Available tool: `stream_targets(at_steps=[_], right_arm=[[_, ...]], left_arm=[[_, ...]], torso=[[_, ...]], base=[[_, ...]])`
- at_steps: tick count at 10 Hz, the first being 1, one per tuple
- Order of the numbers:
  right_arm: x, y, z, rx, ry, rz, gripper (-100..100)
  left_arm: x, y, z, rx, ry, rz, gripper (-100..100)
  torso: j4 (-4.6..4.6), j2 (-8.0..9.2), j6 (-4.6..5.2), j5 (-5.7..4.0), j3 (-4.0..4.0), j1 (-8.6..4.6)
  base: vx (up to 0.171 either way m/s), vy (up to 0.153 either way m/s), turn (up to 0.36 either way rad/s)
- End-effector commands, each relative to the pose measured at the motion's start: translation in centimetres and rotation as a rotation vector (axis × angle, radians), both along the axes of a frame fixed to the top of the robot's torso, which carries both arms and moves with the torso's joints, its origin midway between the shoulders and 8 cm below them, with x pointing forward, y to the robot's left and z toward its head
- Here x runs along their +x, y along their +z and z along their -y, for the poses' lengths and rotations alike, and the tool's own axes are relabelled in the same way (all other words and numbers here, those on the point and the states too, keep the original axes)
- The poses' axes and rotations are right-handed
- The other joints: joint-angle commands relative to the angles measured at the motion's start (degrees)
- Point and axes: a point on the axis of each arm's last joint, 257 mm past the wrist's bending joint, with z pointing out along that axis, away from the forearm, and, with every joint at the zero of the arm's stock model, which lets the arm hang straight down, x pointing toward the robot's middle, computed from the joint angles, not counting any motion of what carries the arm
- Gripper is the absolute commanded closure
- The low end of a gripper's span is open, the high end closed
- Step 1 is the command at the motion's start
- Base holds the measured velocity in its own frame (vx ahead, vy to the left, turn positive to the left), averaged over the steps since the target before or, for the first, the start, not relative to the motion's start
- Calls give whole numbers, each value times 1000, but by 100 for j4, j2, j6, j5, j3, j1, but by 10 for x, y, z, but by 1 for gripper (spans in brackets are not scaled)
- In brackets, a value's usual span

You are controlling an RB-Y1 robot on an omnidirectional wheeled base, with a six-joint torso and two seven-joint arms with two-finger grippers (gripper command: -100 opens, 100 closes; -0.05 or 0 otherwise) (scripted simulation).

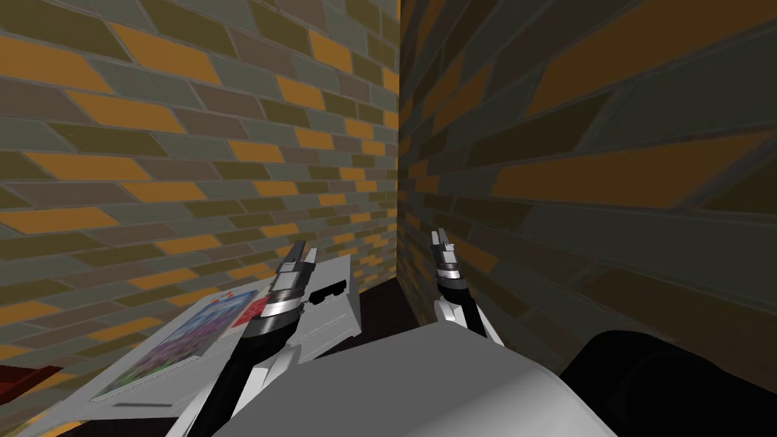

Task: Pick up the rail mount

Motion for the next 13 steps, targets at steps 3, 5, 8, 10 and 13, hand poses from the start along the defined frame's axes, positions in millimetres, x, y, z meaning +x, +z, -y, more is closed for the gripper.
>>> stream_targets(at_steps=[3, 5, 8, 10, 13], right_arm=[[0, 0, 0, 0, 0, 0, 0], [0, 0, 0, 0, 0, 0, 0], [0, 0, 0, 0, 0, 0, 0], [0, 0, 0, 0, 0, 0, 0], [0, 0, 0, 0, 0, 0, 0]], left_arm=[[15, -32, -11, -6, 25, -124, -100], [21, -45, -18, -12, 39, -178, -100], [27, -62, -25, -20, 57, -242, -100], [32, -78, -33, -30, 76, -301, -100], [38, -108, -51, -53, 114, -407, -100]], torso=[[-1, -10, -2, -2, -5, -11], [-5, -26, -1, -4, -14, -21], [-5, -24, 0, -3, -14, -15], [-5, -26, 0, -4, -14, -19], [-6, -33, -2, -5, -18, -23]], base=[[-91, 55, -97], [-50, 25, -68], [-58, 39, -65], [-55, 26, -87], [-48, 22, -91]])
